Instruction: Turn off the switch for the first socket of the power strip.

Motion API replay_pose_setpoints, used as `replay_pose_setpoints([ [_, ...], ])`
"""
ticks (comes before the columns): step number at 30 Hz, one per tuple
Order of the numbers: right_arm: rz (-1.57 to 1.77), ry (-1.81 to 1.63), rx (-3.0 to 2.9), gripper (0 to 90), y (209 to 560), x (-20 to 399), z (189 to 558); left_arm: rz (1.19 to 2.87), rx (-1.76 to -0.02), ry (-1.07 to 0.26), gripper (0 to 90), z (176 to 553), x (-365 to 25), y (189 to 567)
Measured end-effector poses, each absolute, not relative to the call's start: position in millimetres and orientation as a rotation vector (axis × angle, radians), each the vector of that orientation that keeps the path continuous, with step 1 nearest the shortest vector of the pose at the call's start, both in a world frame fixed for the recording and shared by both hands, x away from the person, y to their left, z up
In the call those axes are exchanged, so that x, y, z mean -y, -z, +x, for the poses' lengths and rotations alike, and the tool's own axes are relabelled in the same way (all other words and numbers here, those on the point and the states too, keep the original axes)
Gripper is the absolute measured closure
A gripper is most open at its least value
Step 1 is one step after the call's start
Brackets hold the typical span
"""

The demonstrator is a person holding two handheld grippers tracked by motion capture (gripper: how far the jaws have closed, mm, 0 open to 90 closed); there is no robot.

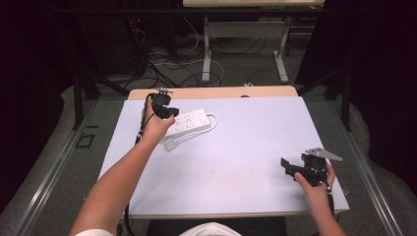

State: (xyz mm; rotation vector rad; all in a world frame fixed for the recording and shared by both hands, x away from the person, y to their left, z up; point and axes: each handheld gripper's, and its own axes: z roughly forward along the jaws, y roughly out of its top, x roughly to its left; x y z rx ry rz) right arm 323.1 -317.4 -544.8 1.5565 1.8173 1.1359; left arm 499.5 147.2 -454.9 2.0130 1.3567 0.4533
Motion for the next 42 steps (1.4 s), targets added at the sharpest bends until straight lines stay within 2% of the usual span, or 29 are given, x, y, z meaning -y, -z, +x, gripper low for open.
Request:
replay_pose_setpoints([
  [14, 1.556, -1.151, -1.813, 12.7, 546, 317, 324, 2.029, -1.396, -0.464, 90.0, 508, -144, 465],
  [42, 1.565, -1.157, -1.819, 13.0, 548, 317, 326, 2.061, -1.454, -0.406, 90.0, 524, -127, 493],
])
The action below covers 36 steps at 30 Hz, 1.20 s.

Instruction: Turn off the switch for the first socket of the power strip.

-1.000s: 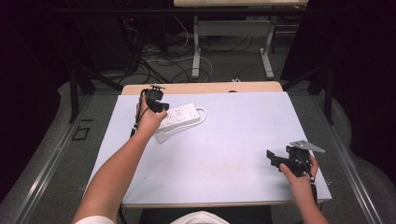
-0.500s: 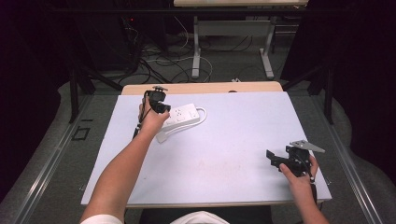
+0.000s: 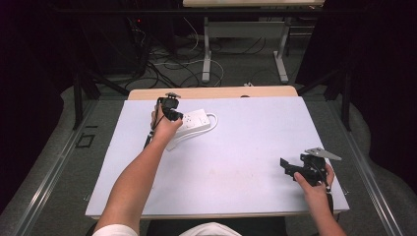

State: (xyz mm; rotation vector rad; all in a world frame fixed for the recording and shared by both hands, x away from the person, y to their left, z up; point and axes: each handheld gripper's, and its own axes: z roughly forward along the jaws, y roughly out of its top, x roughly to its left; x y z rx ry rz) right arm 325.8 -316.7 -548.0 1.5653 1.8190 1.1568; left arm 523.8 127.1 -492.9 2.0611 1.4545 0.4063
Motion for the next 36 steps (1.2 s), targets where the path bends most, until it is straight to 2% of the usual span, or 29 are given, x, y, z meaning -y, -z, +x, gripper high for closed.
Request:
replay_pose_setpoints([
  [36, 1.564, -1.162, -1.821, 13.9, 547, 317, 326, 2.115, -1.489, -0.343, 90.0, 528, -108, 514],
])
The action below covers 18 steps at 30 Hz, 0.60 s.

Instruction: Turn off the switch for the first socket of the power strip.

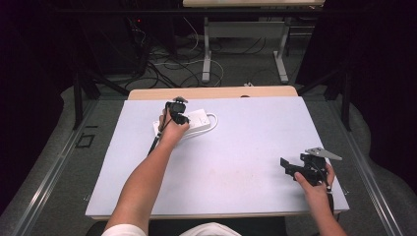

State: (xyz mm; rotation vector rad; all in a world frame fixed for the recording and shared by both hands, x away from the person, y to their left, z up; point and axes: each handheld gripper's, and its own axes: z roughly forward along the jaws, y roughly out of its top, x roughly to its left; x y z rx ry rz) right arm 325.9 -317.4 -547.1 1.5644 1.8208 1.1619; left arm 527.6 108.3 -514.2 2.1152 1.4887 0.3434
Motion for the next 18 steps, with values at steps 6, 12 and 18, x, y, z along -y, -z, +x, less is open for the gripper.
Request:
replay_pose_setpoints([
  [6, 1.563, -1.163, -1.821, 14.0, 547.2, 317.7, 326.0, 2.123, -1.498, -0.334, 90.0, 527.7, -108.0, 515.4],
  [12, 1.564, -1.164, -1.813, 14.1, 547.7, 317.5, 326.3, 2.115, -1.506, -0.329, 89.5, 527.6, -108.3, 515.7],
  [18, 1.564, -1.165, -1.815, 14.1, 547.7, 317.5, 326.3, 2.114, -1.508, -0.328, 88.9, 527.3, -108.0, 515.8],
])
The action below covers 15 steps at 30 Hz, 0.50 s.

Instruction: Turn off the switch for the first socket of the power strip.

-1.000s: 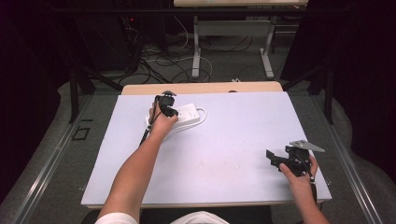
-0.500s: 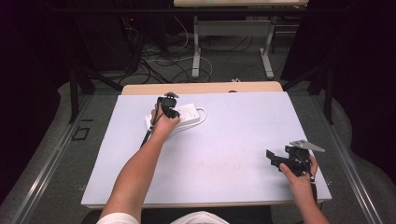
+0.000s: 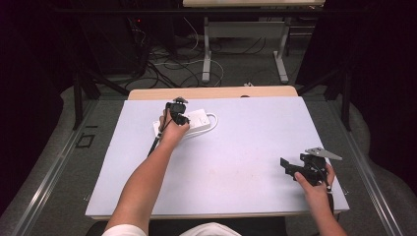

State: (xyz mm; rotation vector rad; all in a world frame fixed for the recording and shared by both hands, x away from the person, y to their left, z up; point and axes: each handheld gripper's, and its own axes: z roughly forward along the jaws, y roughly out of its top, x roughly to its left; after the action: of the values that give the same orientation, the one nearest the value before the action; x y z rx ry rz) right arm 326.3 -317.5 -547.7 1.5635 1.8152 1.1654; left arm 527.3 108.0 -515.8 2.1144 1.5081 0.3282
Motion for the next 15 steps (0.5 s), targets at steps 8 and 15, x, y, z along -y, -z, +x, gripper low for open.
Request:
replay_pose_setpoints([
  [8, 1.564, -1.168, -1.815, 14.1, 547.6, 317.3, 326.2, 2.112, -1.514, -0.331, 89.0, 527.2, -107.9, 516.6],
  [15, 1.563, -1.169, -1.817, 14.1, 547.7, 317.2, 326.3, 2.115, -1.514, -0.333, 90.0, 526.1, -108.5, 518.6],
])
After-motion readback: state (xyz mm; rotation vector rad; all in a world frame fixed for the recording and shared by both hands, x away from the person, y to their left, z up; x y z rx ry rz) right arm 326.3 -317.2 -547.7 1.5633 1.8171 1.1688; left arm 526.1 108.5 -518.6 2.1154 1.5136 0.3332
